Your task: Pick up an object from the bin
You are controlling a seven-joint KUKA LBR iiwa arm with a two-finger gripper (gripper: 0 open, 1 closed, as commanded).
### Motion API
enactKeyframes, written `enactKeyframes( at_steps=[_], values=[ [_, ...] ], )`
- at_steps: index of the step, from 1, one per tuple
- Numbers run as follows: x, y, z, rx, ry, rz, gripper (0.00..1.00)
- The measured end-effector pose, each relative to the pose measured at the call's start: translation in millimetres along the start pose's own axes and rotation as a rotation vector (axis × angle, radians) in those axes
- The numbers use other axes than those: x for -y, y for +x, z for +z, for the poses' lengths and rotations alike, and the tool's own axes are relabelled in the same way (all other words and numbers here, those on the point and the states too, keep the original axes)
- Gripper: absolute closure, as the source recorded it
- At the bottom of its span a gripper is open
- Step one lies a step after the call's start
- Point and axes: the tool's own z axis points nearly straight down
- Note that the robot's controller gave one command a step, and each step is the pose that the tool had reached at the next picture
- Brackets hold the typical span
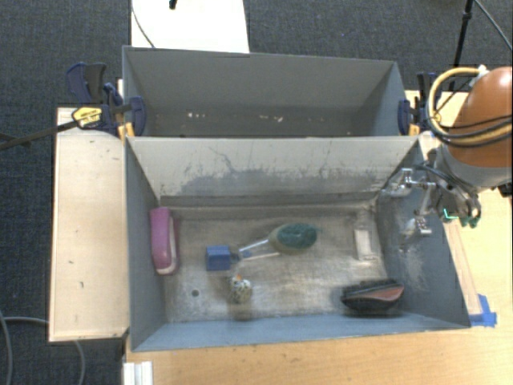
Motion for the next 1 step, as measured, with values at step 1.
enactKeyframes(
  at_steps=[1],
  values=[
    [-69.6,45.5,113.4,0.03,0.0,0.09,0.0]
  ],
)
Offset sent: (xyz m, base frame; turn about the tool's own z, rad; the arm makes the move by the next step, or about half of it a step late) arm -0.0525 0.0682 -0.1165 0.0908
